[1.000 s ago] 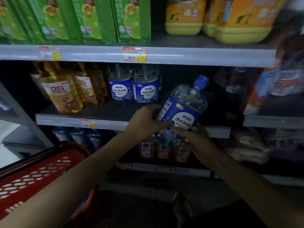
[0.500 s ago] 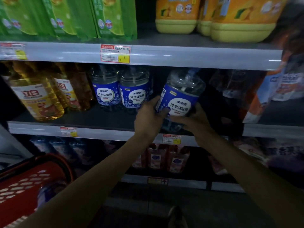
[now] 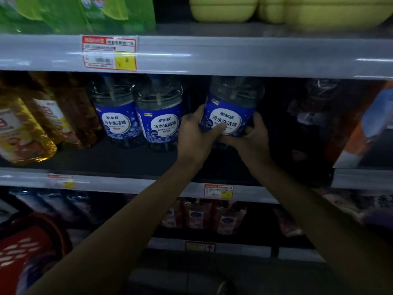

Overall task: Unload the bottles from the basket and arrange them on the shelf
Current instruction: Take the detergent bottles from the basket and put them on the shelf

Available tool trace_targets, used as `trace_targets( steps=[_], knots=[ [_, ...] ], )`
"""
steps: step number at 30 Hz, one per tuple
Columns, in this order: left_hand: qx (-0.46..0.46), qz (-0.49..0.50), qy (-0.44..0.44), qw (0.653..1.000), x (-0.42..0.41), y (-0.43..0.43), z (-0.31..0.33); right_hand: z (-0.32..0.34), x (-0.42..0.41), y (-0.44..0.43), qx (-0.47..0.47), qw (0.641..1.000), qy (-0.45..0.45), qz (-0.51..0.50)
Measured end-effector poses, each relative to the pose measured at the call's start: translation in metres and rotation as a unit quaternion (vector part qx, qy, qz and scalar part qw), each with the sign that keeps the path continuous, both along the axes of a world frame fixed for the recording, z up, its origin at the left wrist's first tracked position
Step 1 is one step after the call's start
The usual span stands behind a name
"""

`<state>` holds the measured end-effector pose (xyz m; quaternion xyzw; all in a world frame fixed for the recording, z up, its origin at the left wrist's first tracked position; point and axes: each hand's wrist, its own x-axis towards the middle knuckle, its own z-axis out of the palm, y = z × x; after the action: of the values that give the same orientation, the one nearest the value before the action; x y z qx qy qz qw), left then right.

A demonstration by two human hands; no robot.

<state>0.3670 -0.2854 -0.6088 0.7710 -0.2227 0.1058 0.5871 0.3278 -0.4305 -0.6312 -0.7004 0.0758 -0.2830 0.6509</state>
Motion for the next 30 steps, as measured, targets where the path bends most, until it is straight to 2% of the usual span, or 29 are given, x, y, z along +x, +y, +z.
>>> trace_targets(
  steps=[4, 13, 18, 30],
  knots=[
    [0.022, 0.083, 0.006, 0.996, 0.021, -0.018, -0.008, -0.003, 0.024, -0.002, -0.022, 0.999, 0.005, -0.025],
    [-0.046, 0.124, 0.060, 0.989, 0.046, -0.039, -0.013, -0.016, 0.075, -0.009, -0.067, 0.995, 0.011, -0.079],
    [-0.063, 0.139, 0.078, 0.985, 0.058, -0.043, -0.022, -0.022, 0.096, -0.011, -0.091, 0.994, 0.027, -0.062],
    [-0.035, 0.153, 0.050, 0.986, 0.061, -0.045, -0.038, -0.037, 0.094, -0.002, -0.044, 0.994, 0.052, -0.083]
  ],
)
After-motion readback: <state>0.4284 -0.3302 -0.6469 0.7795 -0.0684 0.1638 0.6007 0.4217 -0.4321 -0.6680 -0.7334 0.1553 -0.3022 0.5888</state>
